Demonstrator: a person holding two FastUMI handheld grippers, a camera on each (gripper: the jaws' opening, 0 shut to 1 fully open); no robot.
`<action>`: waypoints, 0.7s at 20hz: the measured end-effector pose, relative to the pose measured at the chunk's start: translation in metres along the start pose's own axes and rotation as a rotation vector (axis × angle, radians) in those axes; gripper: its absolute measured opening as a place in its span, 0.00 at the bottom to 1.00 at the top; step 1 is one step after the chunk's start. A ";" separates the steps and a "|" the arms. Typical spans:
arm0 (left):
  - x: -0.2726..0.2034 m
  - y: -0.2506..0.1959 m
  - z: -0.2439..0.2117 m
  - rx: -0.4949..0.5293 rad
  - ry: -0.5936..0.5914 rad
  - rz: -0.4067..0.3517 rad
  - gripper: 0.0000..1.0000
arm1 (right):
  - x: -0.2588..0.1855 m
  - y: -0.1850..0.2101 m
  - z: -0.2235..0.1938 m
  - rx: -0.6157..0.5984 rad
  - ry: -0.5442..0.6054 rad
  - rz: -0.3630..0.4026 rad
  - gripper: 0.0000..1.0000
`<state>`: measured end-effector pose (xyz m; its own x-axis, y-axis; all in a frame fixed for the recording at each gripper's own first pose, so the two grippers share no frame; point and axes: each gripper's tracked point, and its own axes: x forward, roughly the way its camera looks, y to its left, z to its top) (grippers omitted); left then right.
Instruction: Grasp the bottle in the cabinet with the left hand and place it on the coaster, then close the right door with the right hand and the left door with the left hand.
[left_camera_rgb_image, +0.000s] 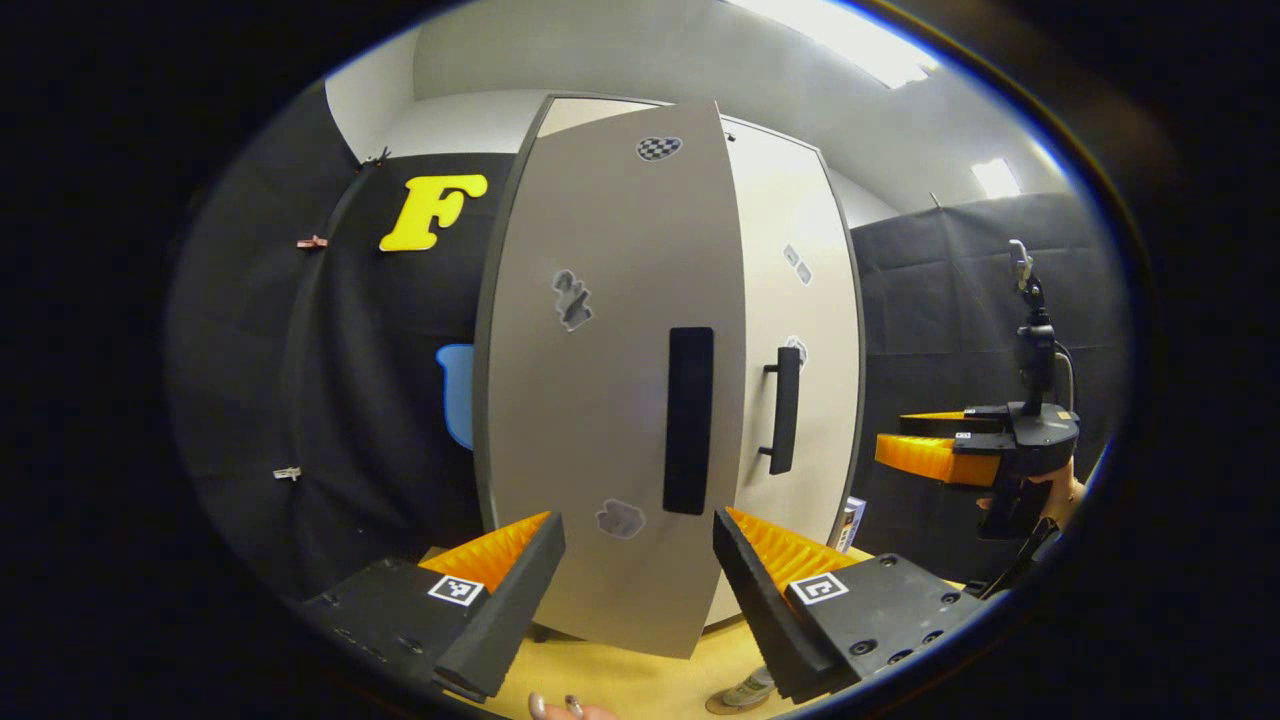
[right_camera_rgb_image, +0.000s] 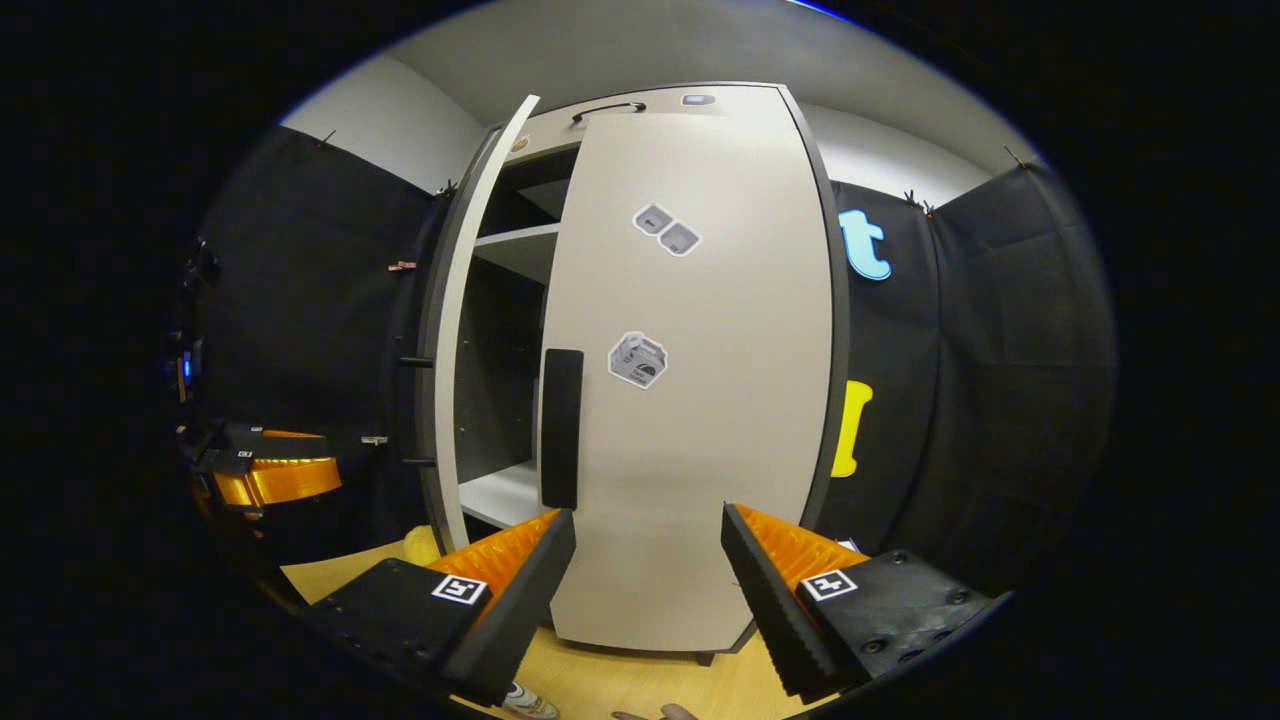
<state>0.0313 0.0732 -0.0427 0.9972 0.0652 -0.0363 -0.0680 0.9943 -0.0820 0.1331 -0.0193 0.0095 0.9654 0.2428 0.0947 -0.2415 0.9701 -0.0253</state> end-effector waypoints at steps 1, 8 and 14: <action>-0.006 0.006 -0.002 -0.009 0.007 0.015 0.95 | 0.003 0.005 0.000 -0.008 -0.001 0.012 0.98; -0.012 0.030 0.007 -0.008 0.002 0.054 0.95 | 0.005 0.028 0.001 -0.053 -0.026 0.051 0.98; 0.007 0.018 0.010 0.008 -0.014 -0.005 0.95 | -0.004 0.020 0.002 -0.061 -0.036 0.010 0.98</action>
<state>0.0377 0.0927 -0.0346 0.9979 0.0613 -0.0217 -0.0628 0.9953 -0.0743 0.1240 -0.0014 0.0107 0.9586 0.2532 0.1301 -0.2433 0.9660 -0.0870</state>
